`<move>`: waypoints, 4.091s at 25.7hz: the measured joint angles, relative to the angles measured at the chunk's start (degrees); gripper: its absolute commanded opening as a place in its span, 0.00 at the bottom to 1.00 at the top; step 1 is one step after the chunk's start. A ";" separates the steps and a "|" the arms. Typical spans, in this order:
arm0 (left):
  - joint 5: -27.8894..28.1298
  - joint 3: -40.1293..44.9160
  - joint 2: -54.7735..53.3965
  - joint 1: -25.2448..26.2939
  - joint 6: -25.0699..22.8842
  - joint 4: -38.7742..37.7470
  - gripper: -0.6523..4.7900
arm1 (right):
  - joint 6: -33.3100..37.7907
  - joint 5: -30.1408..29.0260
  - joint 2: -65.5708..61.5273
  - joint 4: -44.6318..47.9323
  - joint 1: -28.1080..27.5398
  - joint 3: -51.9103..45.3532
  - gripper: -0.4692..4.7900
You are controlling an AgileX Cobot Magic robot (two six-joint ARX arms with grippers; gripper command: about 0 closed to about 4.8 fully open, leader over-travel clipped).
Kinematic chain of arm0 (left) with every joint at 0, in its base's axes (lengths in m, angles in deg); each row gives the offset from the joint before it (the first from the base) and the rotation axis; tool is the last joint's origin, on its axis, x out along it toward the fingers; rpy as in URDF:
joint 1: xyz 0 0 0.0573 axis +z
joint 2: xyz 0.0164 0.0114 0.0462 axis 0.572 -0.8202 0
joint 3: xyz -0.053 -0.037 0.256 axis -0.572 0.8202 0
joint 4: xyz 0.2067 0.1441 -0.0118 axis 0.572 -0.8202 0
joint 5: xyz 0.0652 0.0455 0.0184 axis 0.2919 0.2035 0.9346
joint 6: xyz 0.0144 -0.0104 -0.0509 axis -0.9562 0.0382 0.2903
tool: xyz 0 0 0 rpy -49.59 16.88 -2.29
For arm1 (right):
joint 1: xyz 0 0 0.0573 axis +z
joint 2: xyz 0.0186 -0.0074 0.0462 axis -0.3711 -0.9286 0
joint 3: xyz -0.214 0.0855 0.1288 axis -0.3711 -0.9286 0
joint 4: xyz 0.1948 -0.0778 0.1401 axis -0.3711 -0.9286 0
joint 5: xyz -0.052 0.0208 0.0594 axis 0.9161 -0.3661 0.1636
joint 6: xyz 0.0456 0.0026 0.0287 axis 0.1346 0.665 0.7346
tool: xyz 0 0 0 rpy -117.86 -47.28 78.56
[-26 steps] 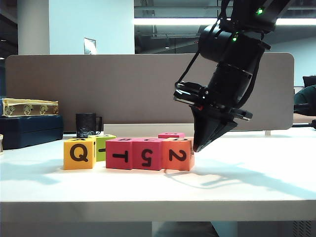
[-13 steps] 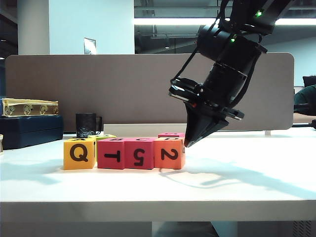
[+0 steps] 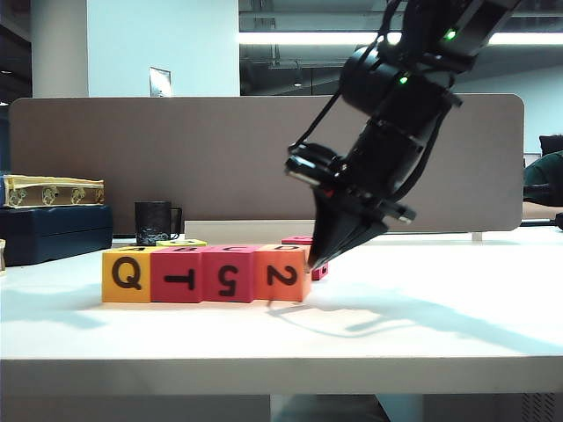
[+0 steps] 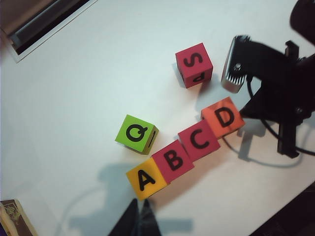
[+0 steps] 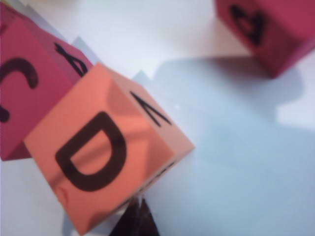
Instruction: Select the appropriate blocks from the scattered letter blocks on the table and arrange them in a row to spell out "ABCD".
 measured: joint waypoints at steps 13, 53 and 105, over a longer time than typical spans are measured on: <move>-0.17 0.07 0.00 6.43 0.20 2.45 0.11 | -0.22 6.03 -0.37 -4.63 0.94 4.70 0.09; -15.96 0.09 -0.52 17.79 3.48 4.39 0.11 | -0.26 6.27 -3.21 6.71 1.81 4.87 0.09; -15.39 4.28 -0.61 17.84 2.97 8.70 0.11 | -0.26 10.93 6.05 -6.99 3.15 4.92 0.09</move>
